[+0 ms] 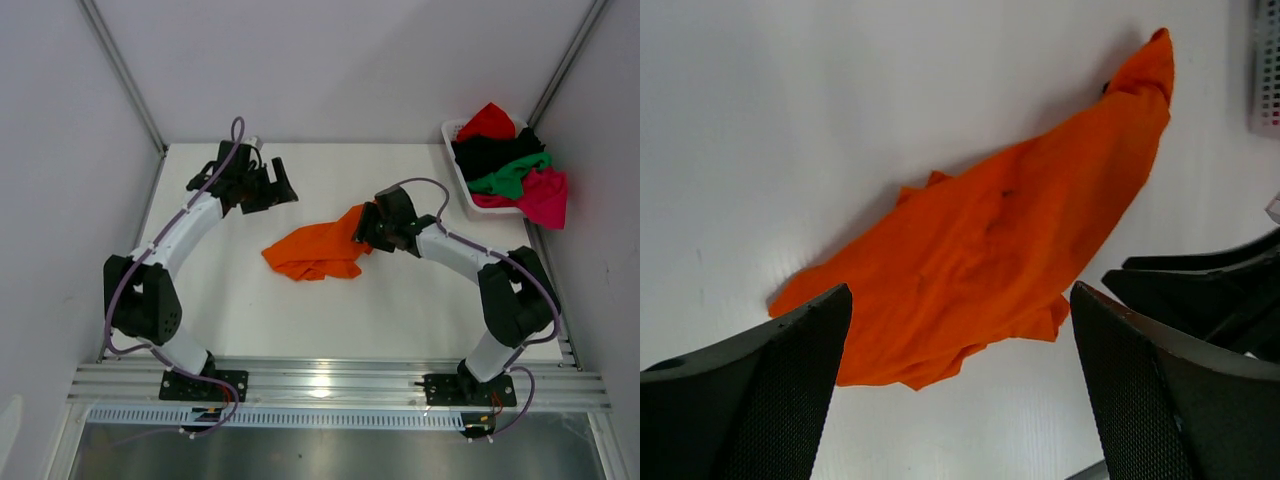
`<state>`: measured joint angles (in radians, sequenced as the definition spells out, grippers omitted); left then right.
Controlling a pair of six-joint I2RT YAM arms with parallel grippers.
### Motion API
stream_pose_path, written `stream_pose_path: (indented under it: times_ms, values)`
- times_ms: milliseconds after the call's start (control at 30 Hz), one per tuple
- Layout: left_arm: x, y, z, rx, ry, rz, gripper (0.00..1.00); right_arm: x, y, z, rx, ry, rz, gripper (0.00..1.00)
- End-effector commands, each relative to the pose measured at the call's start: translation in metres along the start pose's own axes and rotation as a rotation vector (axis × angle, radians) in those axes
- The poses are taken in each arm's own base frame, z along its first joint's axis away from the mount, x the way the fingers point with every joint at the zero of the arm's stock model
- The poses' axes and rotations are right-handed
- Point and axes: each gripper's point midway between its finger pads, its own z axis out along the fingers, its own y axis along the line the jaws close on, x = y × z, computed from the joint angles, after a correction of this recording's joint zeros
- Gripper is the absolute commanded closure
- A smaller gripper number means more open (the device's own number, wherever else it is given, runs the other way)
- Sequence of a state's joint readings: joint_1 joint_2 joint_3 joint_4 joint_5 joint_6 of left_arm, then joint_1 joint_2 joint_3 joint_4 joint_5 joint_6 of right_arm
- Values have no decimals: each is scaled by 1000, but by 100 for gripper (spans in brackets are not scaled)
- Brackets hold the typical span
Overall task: Fold and stack the t-shirts
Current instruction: Move the tshirt to the center of the board
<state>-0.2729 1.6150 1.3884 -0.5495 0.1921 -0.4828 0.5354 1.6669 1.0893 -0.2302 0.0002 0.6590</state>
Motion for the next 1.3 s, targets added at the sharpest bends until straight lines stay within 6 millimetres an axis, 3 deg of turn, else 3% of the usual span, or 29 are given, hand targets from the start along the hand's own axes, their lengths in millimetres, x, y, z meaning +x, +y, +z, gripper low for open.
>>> stream_pose_path:
  times_ms: [0, 200, 267, 400, 567, 833, 867, 900, 967, 1000, 1267]
  values:
    - [-4, -31, -18, 150, -30, -22, 8, -12, 23, -2, -77, -32, 3, 38]
    - [-2, -38, -22, 191, -39, -67, 9, -2, 7, 10, 36, 52, -18, 39]
    - [3, -38, -21, 199, -27, -75, 10, -8, 0, 13, 98, 46, -18, 39]
    - [4, -36, -24, 187, -27, -63, 10, 3, -12, 9, 141, 69, 7, 39]
    - [9, -27, -23, 148, -15, -33, 10, 12, -40, -11, 216, 9, 116, 39]
    - [14, -25, -19, 143, 20, -15, 11, 15, -43, -16, 67, -84, 340, 39]
    - [15, -24, -18, 142, 22, -15, 11, 6, -36, -15, 13, -125, 350, 39]
    - [15, -24, -18, 145, 20, -15, 11, 14, -42, -10, 7, -120, 355, 39]
    - [15, -25, -19, 148, 19, -16, 11, 7, -32, -4, -75, -145, 388, 39]
    - [14, -26, -20, 148, 17, -14, 11, 12, -40, 3, -62, -135, 405, 40]
    - [10, -15, -29, 89, -27, 18, 11, 16, -37, 19, -120, -116, 452, 40]
